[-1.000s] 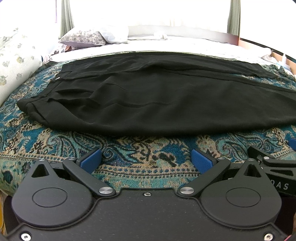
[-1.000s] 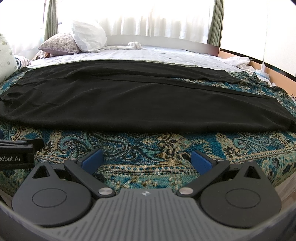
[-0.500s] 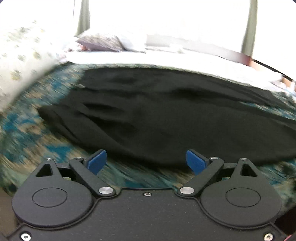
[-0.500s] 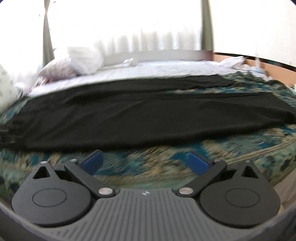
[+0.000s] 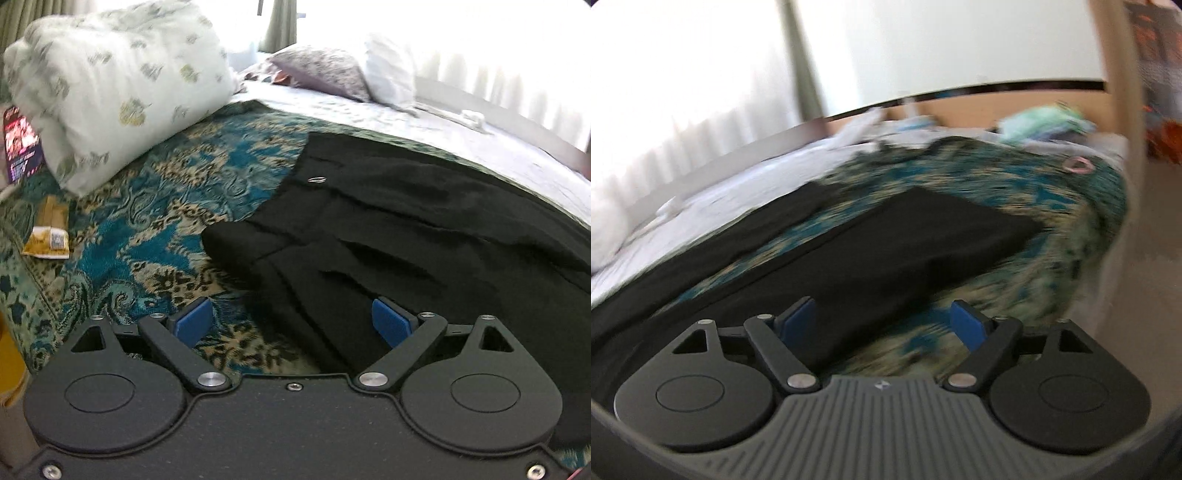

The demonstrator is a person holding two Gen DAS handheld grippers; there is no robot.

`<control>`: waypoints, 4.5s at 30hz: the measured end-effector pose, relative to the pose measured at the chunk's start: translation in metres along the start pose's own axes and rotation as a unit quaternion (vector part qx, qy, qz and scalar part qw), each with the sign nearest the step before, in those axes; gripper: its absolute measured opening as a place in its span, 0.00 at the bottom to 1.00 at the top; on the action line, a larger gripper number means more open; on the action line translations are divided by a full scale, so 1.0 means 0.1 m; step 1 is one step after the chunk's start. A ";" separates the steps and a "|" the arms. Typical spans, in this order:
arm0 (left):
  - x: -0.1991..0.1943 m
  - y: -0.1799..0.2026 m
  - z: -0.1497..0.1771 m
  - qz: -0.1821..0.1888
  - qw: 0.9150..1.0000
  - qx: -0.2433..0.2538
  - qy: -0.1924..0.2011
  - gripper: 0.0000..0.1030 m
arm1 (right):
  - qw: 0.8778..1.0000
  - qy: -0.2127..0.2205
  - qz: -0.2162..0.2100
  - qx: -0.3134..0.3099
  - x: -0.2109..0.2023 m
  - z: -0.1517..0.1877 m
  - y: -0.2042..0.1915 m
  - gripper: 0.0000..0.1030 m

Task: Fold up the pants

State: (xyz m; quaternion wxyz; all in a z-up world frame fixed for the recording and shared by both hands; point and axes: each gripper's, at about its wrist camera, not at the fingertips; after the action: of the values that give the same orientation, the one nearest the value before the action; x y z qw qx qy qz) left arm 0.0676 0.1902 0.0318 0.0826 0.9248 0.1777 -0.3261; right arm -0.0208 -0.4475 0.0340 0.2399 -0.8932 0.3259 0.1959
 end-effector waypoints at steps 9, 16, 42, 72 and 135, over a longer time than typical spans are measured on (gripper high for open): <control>0.30 -0.01 -0.03 -0.020 1.000 -0.024 -0.006 0.94 | 0.996 0.010 0.059 0.065 0.49 -0.33 0.64 0.79; 0.31 0.08 -0.07 -0.047 0.999 -0.009 0.017 0.36 | 0.996 -0.002 0.086 0.023 0.81 -0.47 0.66 0.22; 0.22 0.35 0.00 -0.088 0.989 0.117 0.011 0.10 | 0.981 0.000 0.150 -0.126 1.02 -0.51 0.61 0.11; 0.24 0.86 -1.44 0.070 0.997 -0.023 -0.017 1.00 | 0.996 -0.001 -0.050 -0.067 0.52 -1.24 -1.26 0.97; 1.76 1.23 -1.90 -0.081 0.980 -0.179 -0.035 0.02 | 0.997 -0.056 0.017 -0.045 2.53 -1.10 -2.46 0.04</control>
State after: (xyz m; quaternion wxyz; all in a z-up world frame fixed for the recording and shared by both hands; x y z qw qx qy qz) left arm 0.3512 0.1757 0.0722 0.2260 0.8659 0.3041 -0.3265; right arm 0.3468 -0.4667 0.0686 0.2137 -0.8852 0.3182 0.2637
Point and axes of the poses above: each gripper's, at about its wrist camera, not at the fingertips, and x roughly the way its jaws point, y to its right, z to its underside, and after that the axes turned 3 degrees about x, right-handed
